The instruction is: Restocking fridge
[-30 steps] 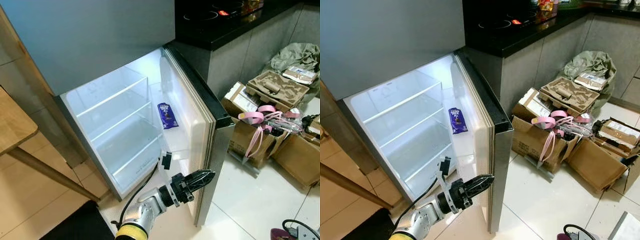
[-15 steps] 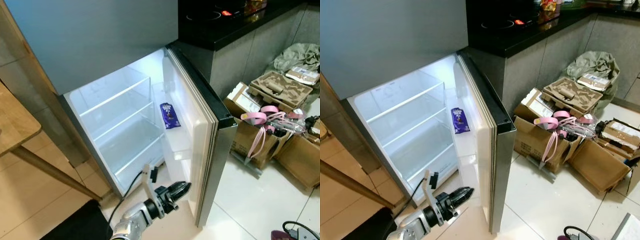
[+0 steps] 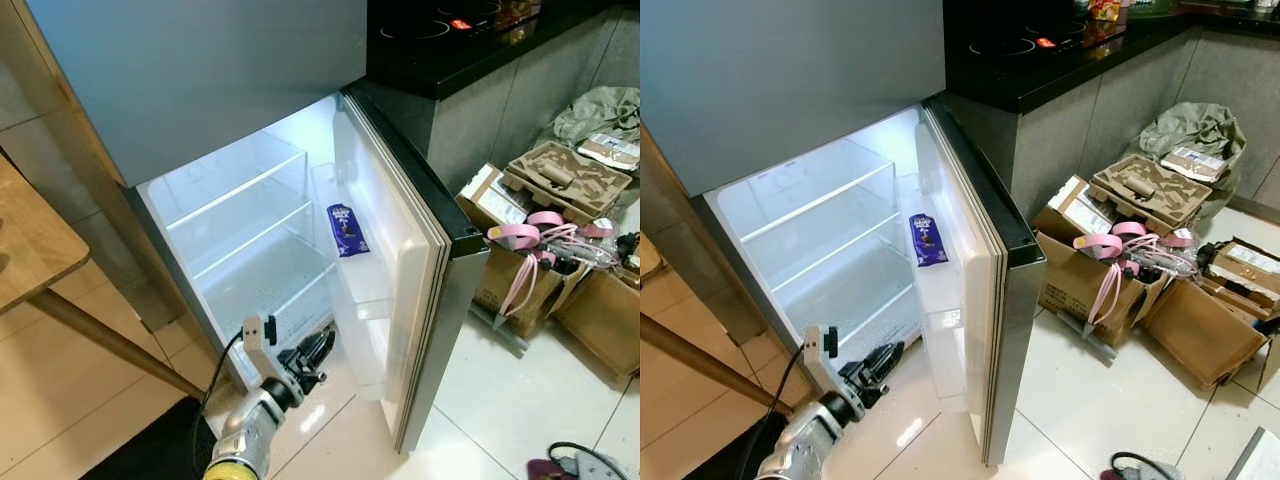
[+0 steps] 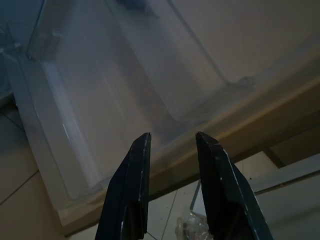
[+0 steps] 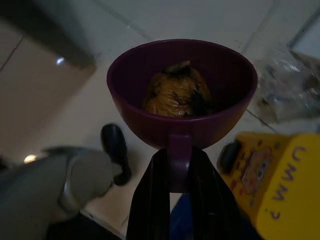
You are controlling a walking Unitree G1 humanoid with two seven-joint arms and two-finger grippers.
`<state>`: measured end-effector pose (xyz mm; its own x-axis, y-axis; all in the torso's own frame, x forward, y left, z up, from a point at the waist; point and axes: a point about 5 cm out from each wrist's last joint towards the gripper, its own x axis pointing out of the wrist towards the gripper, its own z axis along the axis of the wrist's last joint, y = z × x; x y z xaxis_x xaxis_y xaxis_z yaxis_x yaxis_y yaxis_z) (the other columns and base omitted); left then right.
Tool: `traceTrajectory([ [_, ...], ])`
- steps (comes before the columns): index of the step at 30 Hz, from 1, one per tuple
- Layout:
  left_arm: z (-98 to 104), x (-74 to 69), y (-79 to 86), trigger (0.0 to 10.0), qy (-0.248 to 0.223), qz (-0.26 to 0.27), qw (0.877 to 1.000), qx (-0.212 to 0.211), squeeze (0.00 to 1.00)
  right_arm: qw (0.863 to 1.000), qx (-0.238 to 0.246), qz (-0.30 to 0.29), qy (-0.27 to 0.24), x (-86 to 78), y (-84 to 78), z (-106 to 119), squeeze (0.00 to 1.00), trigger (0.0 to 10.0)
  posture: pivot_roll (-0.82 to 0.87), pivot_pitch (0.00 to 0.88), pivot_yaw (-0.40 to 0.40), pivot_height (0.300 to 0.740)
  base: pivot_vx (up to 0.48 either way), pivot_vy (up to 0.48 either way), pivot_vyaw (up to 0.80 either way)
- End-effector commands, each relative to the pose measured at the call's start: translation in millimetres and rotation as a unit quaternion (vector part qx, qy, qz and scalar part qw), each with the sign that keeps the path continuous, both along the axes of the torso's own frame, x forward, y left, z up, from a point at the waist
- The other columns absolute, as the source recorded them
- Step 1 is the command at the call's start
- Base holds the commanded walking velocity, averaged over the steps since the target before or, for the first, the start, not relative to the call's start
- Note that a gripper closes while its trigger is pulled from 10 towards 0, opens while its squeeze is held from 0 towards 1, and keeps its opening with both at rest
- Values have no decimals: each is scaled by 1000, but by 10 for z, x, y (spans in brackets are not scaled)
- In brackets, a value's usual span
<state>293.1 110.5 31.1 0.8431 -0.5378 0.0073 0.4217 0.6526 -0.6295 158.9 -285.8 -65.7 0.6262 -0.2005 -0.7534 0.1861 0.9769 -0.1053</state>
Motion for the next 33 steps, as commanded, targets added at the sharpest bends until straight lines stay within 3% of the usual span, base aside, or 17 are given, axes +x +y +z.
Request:
traceTrajectory([
  [1, -94, -53, 46, 10000, 19, 11, 1000, 10, 0, 999, 17, 27, -16, 30, 62, 6, 0, 10000, -145, 87, 65, 740, 0, 0, 0],
  [4, -121, -69, 66, 10000, 24, 15, 1000, 13, 0, 999, 27, 28, -28, 49, 59, 23, 0, 10000, -145, 87, 65, 740, 0, 0, 0],
  [9, -252, -156, 200, 10000, 51, 36, 998, 30, 0, 987, 99, 91, -83, 119, 59, 130, 0, 10000, -143, 93, 73, 740, 0, 0, 0],
  [11, -258, -161, 210, 10000, 53, 37, 997, 31, 0, 986, 107, 95, -86, 123, 63, 135, 0, 10000, -143, 93, 73, 740, 0, 0, 0],
  [13, -296, -180, 284, 10000, 64, 51, 996, 37, 0, 974, 159, 127, -98, 148, 82, 179, 0, 10000, -143, 95, 75, 740, 0, 0, 0],
  [14, -318, -189, 353, 10000, 71, 65, 995, 39, 0, 959, 202, 165, -107, 160, 102, 222, 0, 10000, -140, 97, 74, 740, 0, 0, 0],
  [15, -318, -189, 353, 10000, 71, 65, 995, 39, 0, 959, 202, 165, -107, 160, 102, 222, 0, 10000, -140, 97, 74, 740, 0, 0, 0],
  [20, -349, -199, 517, 10000, 83, 102, 990, 48, 0, 915, 289, 261, -108, 146, 162, 312, 0, 10000, -140, 97, 75, 740, 0, 0, 0],
  [21, -392, -232, 605, 10000, 99, 121, 986, 63, 0, 894, 311, 304, -106, 162, 221, 347, 0, 10000, -140, 95, 75, 740, 0, 0, 0],
  [22, -392, -232, 605, 10000, 99, 121, 986, 63, 0, 894, 311, 304, -106, 162, 221, 347, 0, 10000, -140, 95, 75, 740, 0, 0, 0],
  [24, -469, -303, 710, 10000, 124, 142, 979, 79, 0, 866, 336, 353, -112, 212, 323, 397, 0, 10000, -141, 95, 76, 740, 0, 0, 0],
  [25, -469, -303, 710, 10000, 124, 142, 979, 79, 0, 866, 336, 353, -112, 212, 323, 397, 0, 10000, -141, 95, 76, 740, 0, 0, 0],
  [26, -519, -356, 758, 10000, 140, 151, 974, 91, 0, 851, 344, 377, -119, 261, 407, 424, 0, 10000, -143, 95, 78, 740, 0, 0, 0],
  [27, -592, -438, 830, 10000, 163, 164, 967, 109, 0, 827, 359, 413, -129, 327, 536, 471, 0, 10000, -143, 95, 78, 740, 0, 0, 0],
  [28, -592, -438, 830, 10000, 163, 164, 967, 109, 0, 827, 359, 413, -129, 327, 536, 471, 0, 10000, -143, 95, 78, 740, 0, 0, 0],
  [30, -699, -574, 928, 10000, 199, 183, 955, 126, 0, 789, 380, 460, -144, 421, 745, 549, 0, 10000, -144, 95, 79, 740, 0, 0, 0],
  [33, -795, -713, 997, 10000, 230, 193, 943, 143, 0, 757, 395, 493, -165, 513, 920, 649, 0, 10000, -141, 95, 77, 740, 0, 0, 0],
])
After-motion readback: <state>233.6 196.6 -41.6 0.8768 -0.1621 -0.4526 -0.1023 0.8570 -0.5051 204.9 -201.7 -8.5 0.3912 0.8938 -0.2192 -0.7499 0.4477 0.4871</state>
